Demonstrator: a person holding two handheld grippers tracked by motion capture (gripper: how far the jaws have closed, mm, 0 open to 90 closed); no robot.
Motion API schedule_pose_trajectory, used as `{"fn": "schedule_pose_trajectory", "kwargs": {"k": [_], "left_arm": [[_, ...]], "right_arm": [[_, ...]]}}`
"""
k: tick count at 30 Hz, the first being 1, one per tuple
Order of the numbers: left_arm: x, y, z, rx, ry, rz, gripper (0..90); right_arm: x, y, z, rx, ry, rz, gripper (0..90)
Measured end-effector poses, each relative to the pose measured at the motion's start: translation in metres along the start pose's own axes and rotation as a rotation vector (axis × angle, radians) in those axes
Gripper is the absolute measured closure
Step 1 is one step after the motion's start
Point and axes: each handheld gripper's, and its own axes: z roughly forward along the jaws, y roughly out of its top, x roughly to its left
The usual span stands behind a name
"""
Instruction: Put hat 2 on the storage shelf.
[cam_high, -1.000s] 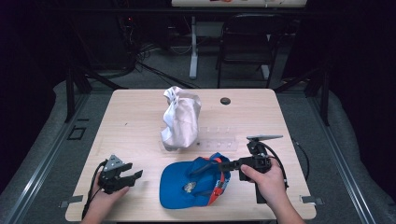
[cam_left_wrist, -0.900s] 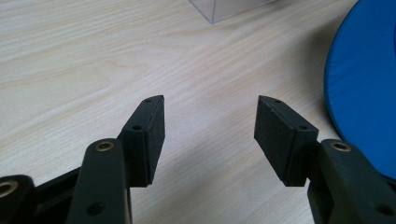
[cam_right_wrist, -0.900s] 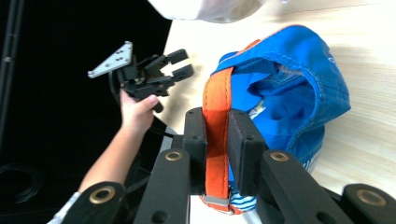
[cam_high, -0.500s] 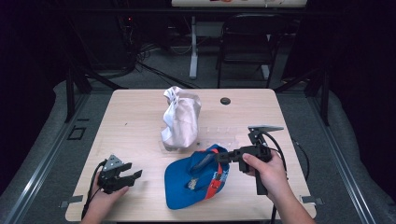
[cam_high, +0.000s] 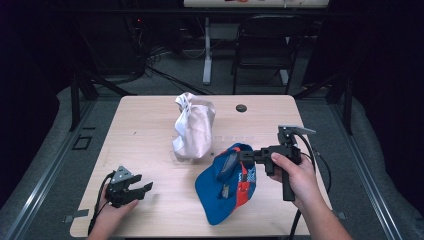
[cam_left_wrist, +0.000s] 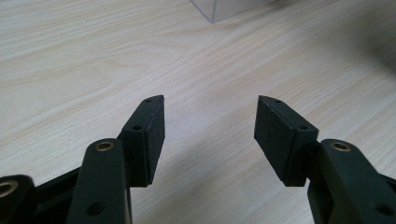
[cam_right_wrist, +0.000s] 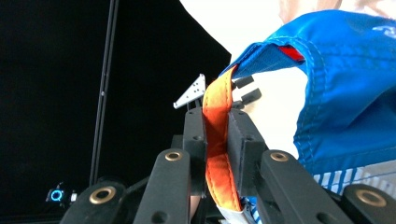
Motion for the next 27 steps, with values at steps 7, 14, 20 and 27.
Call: {"fn": "schedule_pose_trajectory", "kwargs": {"k": [7, 14, 20, 27], "left_arm": [[0.001, 0.0, -0.001, -0.006, 0.005, -0.009, 43.6], [0.001, 0.0, 0.0, 0.002, 0.0, 0.0, 43.6], [0.001, 0.0, 0.0, 0.003, 0.001, -0.003, 43.6], [0.002, 0.0, 0.0, 0.002, 0.002, -0.002, 43.6]], "right_arm": [[0.013, 0.007, -0.024, -0.077, -0.02, 0.005, 78.9], [0.024, 0.019, -0.053, -0.18, -0.025, 0.012, 78.9], [0.033, 0.035, -0.064, -0.255, -0.025, 0.024, 78.9], [0.042, 0.051, -0.064, -0.301, -0.011, 0.027, 78.9]]}}
